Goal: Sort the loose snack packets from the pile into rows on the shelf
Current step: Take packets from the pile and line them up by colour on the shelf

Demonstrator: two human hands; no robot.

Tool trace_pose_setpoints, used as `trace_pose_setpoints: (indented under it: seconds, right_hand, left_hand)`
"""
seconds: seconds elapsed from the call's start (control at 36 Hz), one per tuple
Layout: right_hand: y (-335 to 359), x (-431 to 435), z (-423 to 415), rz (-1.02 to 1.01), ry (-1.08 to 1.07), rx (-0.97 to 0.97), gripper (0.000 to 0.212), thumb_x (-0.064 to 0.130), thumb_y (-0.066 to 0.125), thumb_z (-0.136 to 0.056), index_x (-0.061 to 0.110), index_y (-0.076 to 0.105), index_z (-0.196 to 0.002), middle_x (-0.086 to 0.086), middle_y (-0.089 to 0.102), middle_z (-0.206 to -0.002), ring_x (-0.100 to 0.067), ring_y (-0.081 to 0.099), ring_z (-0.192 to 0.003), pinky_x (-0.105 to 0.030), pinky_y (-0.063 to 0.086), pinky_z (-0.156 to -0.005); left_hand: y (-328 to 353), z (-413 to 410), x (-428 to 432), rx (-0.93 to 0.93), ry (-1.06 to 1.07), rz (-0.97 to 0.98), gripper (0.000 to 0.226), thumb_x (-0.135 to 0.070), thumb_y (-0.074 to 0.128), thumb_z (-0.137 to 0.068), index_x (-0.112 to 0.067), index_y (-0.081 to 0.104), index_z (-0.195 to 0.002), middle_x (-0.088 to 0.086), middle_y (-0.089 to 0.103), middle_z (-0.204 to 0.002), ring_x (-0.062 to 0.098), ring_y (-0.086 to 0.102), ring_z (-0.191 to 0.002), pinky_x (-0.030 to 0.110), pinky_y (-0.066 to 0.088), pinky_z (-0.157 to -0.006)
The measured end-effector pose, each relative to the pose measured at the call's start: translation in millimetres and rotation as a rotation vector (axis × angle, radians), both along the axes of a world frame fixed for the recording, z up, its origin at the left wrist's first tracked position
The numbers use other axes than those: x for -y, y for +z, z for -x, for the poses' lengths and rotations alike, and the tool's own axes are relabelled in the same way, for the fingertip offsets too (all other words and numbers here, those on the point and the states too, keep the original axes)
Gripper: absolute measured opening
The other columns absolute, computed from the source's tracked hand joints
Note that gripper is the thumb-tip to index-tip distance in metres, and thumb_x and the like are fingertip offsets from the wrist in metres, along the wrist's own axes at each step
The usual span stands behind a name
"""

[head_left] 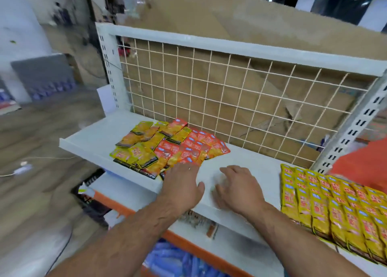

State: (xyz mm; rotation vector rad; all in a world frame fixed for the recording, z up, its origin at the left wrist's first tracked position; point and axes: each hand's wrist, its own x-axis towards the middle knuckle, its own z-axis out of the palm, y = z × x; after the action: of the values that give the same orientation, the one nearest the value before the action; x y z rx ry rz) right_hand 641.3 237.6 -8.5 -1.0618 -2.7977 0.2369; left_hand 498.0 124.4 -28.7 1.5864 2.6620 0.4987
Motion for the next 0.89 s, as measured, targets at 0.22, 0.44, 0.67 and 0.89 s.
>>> trace_pose_setpoints:
  seconds: [0.22,0.44,0.67,0.89]
  right_hand:
    - [-9,24,80,0.048,0.012,-0.046,0.038,0.044,0.056,-0.088,0.027,0.062,-0.121,-0.001,0.064,-0.118,-0.029,0.055,-0.112,-0.037,0.048,-0.088]
    - [-21,15,121,0.187,-0.133,0.074,0.073,0.082,0.05,-0.075,0.023,0.047,-0.119,-0.002,0.059,-0.114,-0.024,0.058,-0.108,-0.036,0.048,-0.081]
    - [-23,-20,129,0.366,-0.194,0.037,0.061,0.063,0.07,-0.077,0.021,0.043,-0.113,0.002,0.062,-0.113,-0.024,0.062,-0.106,-0.033,0.044,-0.075]
    - [-23,-56,132,0.581,-0.292,-0.094,0.053,0.045,0.076,-0.075,0.013,0.051,-0.11,0.001,0.063,-0.095,-0.023,0.062,-0.093,-0.029,0.04,-0.065]
  left_hand:
    - [-3,74,26,-0.052,0.038,0.002,0.054,-0.049,0.043,-0.083,-0.022,0.059,-0.126,0.0,0.061,-0.118,0.027,0.051,-0.112,0.039,0.043,-0.095]
    - [-7,103,17,-0.094,-0.029,0.07,0.037,-0.034,0.048,-0.09,-0.023,0.059,-0.124,-0.003,0.059,-0.124,0.021,0.042,-0.12,0.035,0.038,-0.099]
    - [-2,94,-14,-0.103,-0.101,0.202,0.021,-0.028,0.051,-0.092,-0.017,0.059,-0.107,0.008,0.063,-0.106,0.029,0.055,-0.102,0.036,0.038,-0.084]
    - [2,80,-50,-0.028,-0.094,0.139,0.031,-0.038,0.057,-0.093,-0.016,0.054,-0.115,0.008,0.061,-0.112,0.029,0.058,-0.103,0.037,0.043,-0.08]
